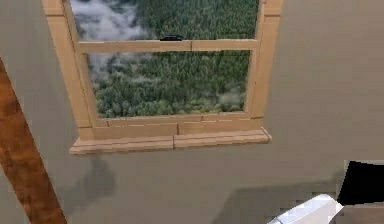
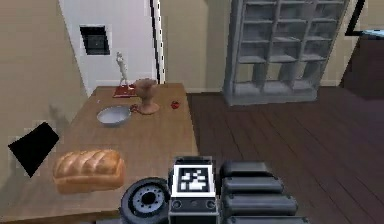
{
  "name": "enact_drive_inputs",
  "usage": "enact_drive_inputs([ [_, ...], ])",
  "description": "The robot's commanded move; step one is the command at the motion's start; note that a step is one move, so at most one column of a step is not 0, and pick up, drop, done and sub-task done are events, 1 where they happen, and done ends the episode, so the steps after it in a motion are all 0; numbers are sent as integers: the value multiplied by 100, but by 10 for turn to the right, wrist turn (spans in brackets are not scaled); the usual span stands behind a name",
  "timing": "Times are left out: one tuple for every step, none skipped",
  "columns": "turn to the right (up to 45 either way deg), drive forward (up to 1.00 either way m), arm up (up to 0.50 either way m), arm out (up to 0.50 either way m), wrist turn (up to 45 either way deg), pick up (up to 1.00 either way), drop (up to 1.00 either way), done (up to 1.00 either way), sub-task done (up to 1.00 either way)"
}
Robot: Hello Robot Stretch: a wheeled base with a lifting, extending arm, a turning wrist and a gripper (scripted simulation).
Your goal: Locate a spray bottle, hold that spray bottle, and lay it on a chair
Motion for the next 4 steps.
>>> enact_drive_inputs([
  [0,15,0,0,0,0,0,0,0],
  [-330,0,0,0,0,0,0,0,0],
  [240,0,0,0,0,0,0,0,0],
  [-180,0,0,0,0,0,0,0,0],
])
